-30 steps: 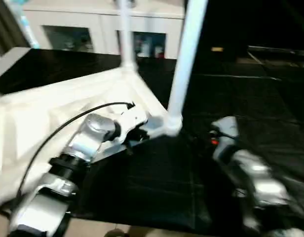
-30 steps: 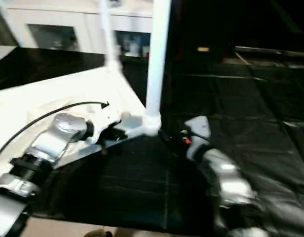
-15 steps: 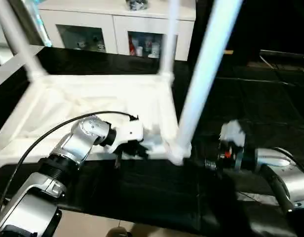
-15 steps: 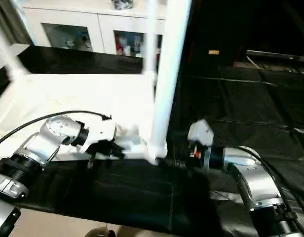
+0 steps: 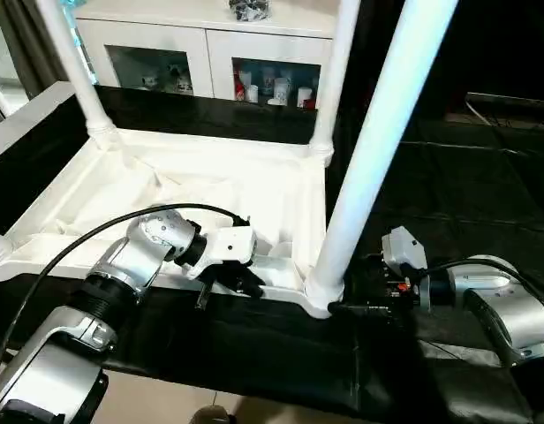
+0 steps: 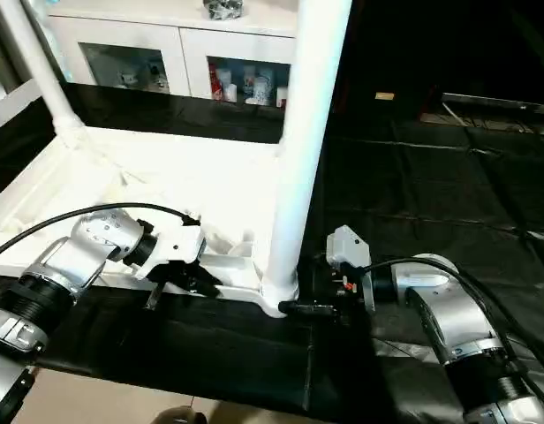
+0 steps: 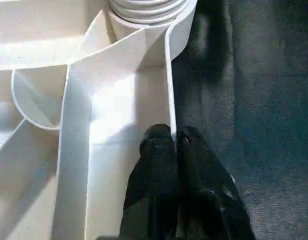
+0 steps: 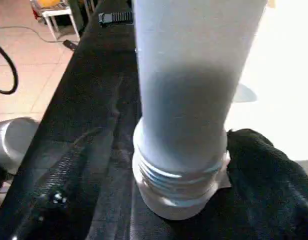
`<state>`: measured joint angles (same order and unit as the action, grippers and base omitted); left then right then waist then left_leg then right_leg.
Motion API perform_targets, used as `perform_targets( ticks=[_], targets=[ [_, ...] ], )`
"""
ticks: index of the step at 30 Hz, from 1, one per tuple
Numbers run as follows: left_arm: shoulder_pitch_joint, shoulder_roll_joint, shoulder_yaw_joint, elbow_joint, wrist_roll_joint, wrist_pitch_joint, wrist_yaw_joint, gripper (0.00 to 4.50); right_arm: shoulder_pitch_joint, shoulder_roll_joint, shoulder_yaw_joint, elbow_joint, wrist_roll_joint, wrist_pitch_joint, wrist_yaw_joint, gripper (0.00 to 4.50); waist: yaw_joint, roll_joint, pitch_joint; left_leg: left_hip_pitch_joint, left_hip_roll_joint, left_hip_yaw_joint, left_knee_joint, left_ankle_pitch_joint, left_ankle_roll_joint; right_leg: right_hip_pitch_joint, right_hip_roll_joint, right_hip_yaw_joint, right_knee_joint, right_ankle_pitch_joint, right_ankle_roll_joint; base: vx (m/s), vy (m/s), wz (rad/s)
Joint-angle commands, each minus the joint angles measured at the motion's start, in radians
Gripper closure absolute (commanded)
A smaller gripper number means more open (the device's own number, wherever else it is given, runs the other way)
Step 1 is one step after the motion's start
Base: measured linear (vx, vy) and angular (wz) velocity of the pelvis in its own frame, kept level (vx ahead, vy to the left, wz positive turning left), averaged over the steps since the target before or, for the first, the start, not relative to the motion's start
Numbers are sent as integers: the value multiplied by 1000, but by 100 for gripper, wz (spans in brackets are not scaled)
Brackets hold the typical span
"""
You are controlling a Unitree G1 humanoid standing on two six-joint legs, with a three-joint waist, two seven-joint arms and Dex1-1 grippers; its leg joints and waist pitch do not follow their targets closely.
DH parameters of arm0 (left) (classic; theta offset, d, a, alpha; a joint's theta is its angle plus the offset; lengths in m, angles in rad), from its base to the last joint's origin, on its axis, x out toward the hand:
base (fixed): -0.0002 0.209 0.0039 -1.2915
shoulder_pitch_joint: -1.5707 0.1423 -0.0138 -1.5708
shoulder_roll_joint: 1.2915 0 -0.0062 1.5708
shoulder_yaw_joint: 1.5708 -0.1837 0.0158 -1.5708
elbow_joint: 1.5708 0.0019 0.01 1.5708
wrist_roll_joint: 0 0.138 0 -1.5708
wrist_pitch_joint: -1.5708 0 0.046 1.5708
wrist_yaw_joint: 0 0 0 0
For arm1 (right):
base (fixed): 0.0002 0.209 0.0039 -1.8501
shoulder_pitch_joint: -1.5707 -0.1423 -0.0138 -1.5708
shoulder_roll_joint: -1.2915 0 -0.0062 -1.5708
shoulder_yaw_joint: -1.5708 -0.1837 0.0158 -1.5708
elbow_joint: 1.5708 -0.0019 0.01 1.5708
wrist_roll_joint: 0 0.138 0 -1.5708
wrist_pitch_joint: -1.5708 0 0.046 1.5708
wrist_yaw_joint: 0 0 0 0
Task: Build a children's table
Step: Insert table leg to table base
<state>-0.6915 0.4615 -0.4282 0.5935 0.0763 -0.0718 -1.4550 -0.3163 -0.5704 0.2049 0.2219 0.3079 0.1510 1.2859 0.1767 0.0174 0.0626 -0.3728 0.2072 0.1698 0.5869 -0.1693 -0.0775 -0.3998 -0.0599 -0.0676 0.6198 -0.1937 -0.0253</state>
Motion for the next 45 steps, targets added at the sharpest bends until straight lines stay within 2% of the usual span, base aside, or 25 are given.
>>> perform_targets(
  ticks=[1, 9, 15, 19, 20, 22, 24, 26, 27, 28, 29, 30, 31, 33, 34, 35, 36, 37, 38, 39, 40, 41, 45],
  targets=[
    [-18, -5, -26, -27, 3, -38, -37, 450, -15, -5, 12, 15, 1, 7, 28, 92, -2, -2, -80, 12, 29, -5, -56, -174, 46, 54, -82, 47, -68, -120, -209, 0, 0, 0],
    [-15, -6, -20, -27, -3, -26, -44, 450, -9, 3, 18, 17, 9, 11, 45, 169, 2, -1, -79, 12, 28, -5, -55, -192, 40, 53, -82, 47, -70, -159, -202, 0, 0, 0],
    [-16, -15, -7, -12, 1, 22, -4, 450, 8, 16, 12, 5, 21, 27, 45, 213, -2, 1, -76, 13, 27, -6, -57, -212, 31, 52, -82, 47, -76, -210, -191, 0, 0, 0],
    [-16, -28, 11, -5, -9, 61, 24, 450, 22, 28, 5, -6, 32, 43, 32, 225, -3, 1, -73, 16, 26, -7, -59, -229, 29, 50, -82, 46, -83, -262, -181, 0, 0, 0],
    [-16, -37, 22, -7, -16, 84, 40, 450, 28, 36, 0, -15, 38, 57, 13, 246, -4, 2, -73, 17, 26, -6, -59, -235, 27, 49, -82, 47, -84, -278, -177, 0, 0, 0],
    [-16, -58, 45, -12, -29, 130, 80, 450, 38, 61, -17, -24, 48, 95, -42, 253, -3, 1, -72, 20, 26, -6, -59, -245, 25, 48, -84, 47, -88, -303, -173, 0, 0, 0],
    [-19, -89, 70, -11, -35, 177, 149, 450, 35, 109, -40, -10, 40, 137, -149, 267, -7, 2, -71, 16, 25, -9, -62, -245, 18, 49, -83, 44, -88, -321, -165, 0, 0, 0],
    [-23, -117, 89, -11, -38, 221, 209, 450, 29, 157, -57, 11, 14, 137, -253, 288, -13, 0, -70, 18, 22, -11, -65, -256, 4, 47, -84, 43, -92, -353, -156, 0, 0, 0],
    [-23, -123, 92, -11, -37, 228, 222, 450, 26, 167, -61, 15, 13, 138, -270, 294, -20, -2, -69, 12, 20, -14, -68, -257, -5, 52, -86, 41, -92, -377, -143, 0, 0, 0],
    [-27, -164, 110, -13, -34, 280, 301, 450, 7, 242, -91, 51, -2, 148, -397, 294, -26, -1, -68, 13, 20, -13, -69, -261, -6, 50, -86, 41, -96, -398, -131, 0, 0, 0],
    [-30, -188, 118, -12, -30, 300, 345, 450, -5, 283, -107, 72, -5, 150, -458, 305, -32, 3, -70, 17, 20, -13, -67, -255, -14, 43, -89, 43, -96, -394, -137, 0, 0, 0],
    [-34, -220, 122, -14, -26, 327, 387, 450, -19, 332, -125, 94, 4, 166, -521, 305, -36, 2, -72, 18, 20, -13, -66, -260, -16, 43, -88, 43, -95, -389, -143, 0, 0, 0],
    [-34, -220, 122, -14, -26, 328, 388, 450, -19, 333, -125, 94, 5, 166, -522, 317, -38, -3, -72, 17, 18, -12, -65, -252, -11, 45, -87, 42, -96, -376, -148, 0, 0, 0],
    [-37, -242, 120, -17, -24, 349, 405, 450, -23, 361, -133, 101, 13, 176, -550, 332, -37, 2, -72, 16, 20, -12, -66, -243, 2, 44, -85, 45, -96, -340, -148, 0, 0, 0],
    [-37, -248, 115, -21, -19, 353, 407, 450, -19, 369, -133, 98, 16, 178, -554, 337, -36, 1, -75, 18, 23, -10, -64, -230, 6, 44, -83, 48, -92, -284, -163, 0, 0, 0],
    [-36, -248, 108, -24, -14, 352, 398, 450, -11, 371, -130, 91, 14, 183, -559, 356, -32, 1, -80, 12, 21, -10, -61, -203, 9, 48, -82, 49, -84, -219, -171, 0, 0, 0],
    [-37, -244, 104, -21, -10, 347, 393, 450, -5, 368, -128, 91, 3, 187, -568, 364, -29, -1, -81, 10, 19, -9, -60, -185, 13, 52, -82, 49, -81, -192, -171, 0, 0, 0],
    [-38, -239, 102, -18, -5, 342, 395, 450, 0, 365, -128, 87, -1, 186, -569, 371, -30, 2, -80, 7, 20, -10, -61, -172, 16, 52, -80, 48, -76, -158, -176, 0, 0, 0],
    [-38, -233, 102, -14, -1, 337, 396, 450, 6, 362, -130, 83, -5, 188, -572, 378, -31, 3, -80, 6, 20, -10, -60, -172, 16, 53, -80, 47, -75, -151, -175, 0, 0, 0],
    [-39, -225, 103, -9, 2, 333, 396, 450, 12, 357, -132, 80, -9, 192, -576, 388, -32, 11, -80, 7, 20, -11, -60, -180, 14, 52, -80, 47, -75, -143, -176, 0, 0, 0],
    [-38, -221, 104, -11, 5, 338, 402, 450, 16, 358, -135, 76, -12, 197, -588, 398, -33, 7, -80, 8, 19, -10, -61, -187, 12, 54, -80, 47, -75, -139, -177, 0, 0, 0],
    [-36, -214, 101, -15, 10, 334, 399, 450, 20, 355, -139, 70, -13, 197, -592, 407, -33, 11, -80, 9, 19, -10, -61, -193, 10, 54, -81, 47, -77, -143, -179, 0, 0, 0],
    [-15, -187, 86, -43, 24, 321, 383, 450, 30, 346, -155, 60, -22, 199, -614, 441, -37, 12, -75, 12, 19, -11, -66, -228, -2, 54, -81, 47, -84, -203, -171, 0, 0, 0]
  ],
)
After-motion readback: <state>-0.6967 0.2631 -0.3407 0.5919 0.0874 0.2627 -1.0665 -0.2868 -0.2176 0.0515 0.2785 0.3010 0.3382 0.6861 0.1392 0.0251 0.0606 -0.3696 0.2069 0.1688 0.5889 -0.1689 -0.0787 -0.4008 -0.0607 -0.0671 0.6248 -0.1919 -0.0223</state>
